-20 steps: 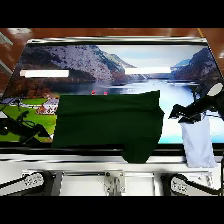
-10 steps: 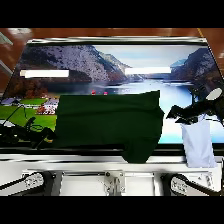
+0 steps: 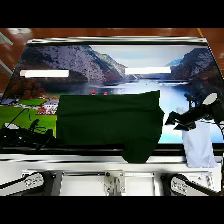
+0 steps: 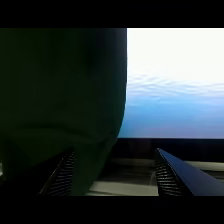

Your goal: Fold the shirts.

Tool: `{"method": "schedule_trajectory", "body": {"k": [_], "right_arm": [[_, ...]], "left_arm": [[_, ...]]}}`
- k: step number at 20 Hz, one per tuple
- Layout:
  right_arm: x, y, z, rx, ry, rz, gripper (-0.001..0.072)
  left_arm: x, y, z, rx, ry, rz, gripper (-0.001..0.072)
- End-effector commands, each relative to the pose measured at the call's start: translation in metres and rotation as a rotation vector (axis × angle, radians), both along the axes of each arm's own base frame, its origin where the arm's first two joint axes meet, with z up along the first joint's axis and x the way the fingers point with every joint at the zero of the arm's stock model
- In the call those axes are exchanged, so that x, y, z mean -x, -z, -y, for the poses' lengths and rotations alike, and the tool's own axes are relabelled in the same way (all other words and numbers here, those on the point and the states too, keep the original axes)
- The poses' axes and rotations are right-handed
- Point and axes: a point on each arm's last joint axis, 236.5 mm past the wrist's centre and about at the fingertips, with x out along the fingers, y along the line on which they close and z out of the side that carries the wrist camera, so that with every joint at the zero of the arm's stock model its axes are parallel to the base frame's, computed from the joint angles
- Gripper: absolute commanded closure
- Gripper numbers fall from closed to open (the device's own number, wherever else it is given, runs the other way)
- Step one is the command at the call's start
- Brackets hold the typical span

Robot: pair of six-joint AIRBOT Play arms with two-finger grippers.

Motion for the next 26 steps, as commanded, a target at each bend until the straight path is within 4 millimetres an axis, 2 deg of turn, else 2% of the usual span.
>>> {"method": "schedule_trajectory", "body": {"k": [1, 5, 7, 8, 11, 13, 15, 16, 17, 19, 21, 23, 26], "right_arm": [[0.046, 0.02, -0.021, -0.072, -0.023, -0.107, 0.0084], [0.072, 0.036, -0.048, -0.144, 0.043, -0.109, 0.0084], [0.078, 0.047, -0.051, -0.142, 0.067, -0.106, 0.0085], [0.08, 0.053, -0.051, -0.137, 0.089, -0.108, 0.0086], [0.077, 0.063, -0.068, -0.201, 0.176, -0.078, 0.0106], [0.072, 0.069, -0.066, -0.187, 0.208, -0.054, 0.0217], [0.068, 0.07, -0.066, -0.185, 0.22, -0.039, 0.0222], [0.068, 0.07, -0.067, -0.186, 0.219, -0.037, 0.0318], [0.069, 0.07, -0.07, -0.181, 0.196, -0.039, 0.0377], [0.074, 0.072, -0.084, -0.167, 0.115, -0.04, 0.0384], [0.081, 0.071, -0.096, -0.167, 0.047, -0.053, 0.0622], [0.077, 0.065, -0.099, -0.179, 0.028, -0.05, 0.065], [0.04, 0.031, -0.102, -0.207, -0.007, 0.043, 0.065]], "left_arm": [[-0.007, -0.003, -0.005, -0.028, 0.016, 0.053, 0.0666], [-0.009, -0.015, -0.005, -0.038, 0.035, 0.094, 0.0666], [-0.009, -0.019, -0.004, -0.037, 0.039, 0.1, 0.0666], [-0.008, -0.02, -0.003, -0.035, 0.041, 0.101, 0.0666], [-0.007, -0.021, -0.002, -0.029, 0.044, 0.097, 0.0666], [-0.007, -0.021, -0.002, -0.028, 0.044, 0.096, 0.0666], [-0.008, -0.021, -0.002, -0.031, 0.043, 0.099, 0.0666], [-0.009, -0.021, -0.003, -0.035, 0.041, 0.103, 0.0666], [-0.011, -0.021, -0.005, -0.04, 0.04, 0.109, 0.0666], [-0.018, -0.025, -0.008, -0.049, 0.037, 0.124, 0.0666], [-0.024, -0.029, -0.012, -0.058, 0.038, 0.141, 0.0666], [-0.033, -0.035, -0.016, -0.071, 0.04, 0.165, 0.0667], [-0.056, -0.059, -0.028, -0.11, 0.05, 0.246, 0.0667]]}}
